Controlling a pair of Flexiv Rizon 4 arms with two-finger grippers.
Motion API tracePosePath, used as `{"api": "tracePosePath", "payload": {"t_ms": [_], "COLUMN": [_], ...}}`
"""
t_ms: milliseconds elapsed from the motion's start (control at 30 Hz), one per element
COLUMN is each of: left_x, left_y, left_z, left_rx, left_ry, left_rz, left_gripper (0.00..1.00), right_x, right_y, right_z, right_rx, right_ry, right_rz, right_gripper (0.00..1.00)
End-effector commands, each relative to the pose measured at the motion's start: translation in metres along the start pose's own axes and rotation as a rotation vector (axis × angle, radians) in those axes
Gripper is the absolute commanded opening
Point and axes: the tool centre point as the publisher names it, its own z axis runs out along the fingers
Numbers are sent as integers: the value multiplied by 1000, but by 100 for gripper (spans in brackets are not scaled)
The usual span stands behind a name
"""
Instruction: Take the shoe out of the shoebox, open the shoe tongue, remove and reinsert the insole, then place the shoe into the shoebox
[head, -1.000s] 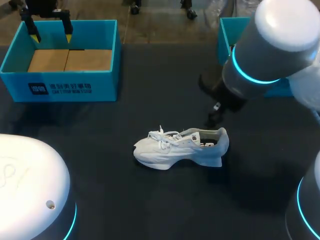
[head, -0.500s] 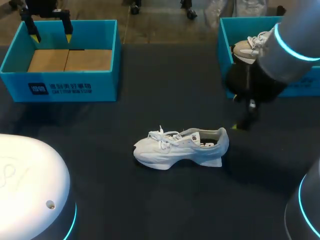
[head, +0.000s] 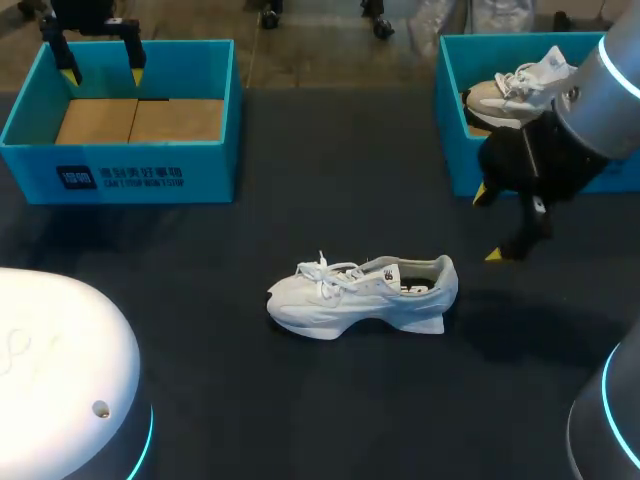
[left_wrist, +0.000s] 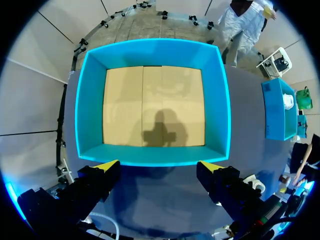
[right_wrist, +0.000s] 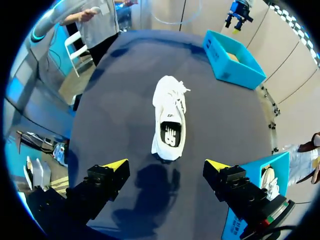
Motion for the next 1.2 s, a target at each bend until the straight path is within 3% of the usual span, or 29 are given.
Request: {"api": "tracePosePath", "payload": {"t_ms": [33,333,733,1033,1200], "left_x": [0,0,0,0,0], "left_y": [1,1,1,1,1], "left_z": [0,0,0,0,0], "left_rx": [1,1,1,1,1], "left_ry": [0,0,0,0,0], "left_rz": [0,0,0,0,0], "left_gripper": [100,100,100,100,100], "right_x": [0,4,5,-3,-8], "right_y": [-17,-39,-69,-84,-86], "right_z": [15,40,75,97,106], "right_rx": [-109,-291,-393,-523,-548], "right_ry": [12,21,50,15,-4], "right_rz": [-14,-42,-9,39,47], "right_gripper": [100,100,100,100,100]}}
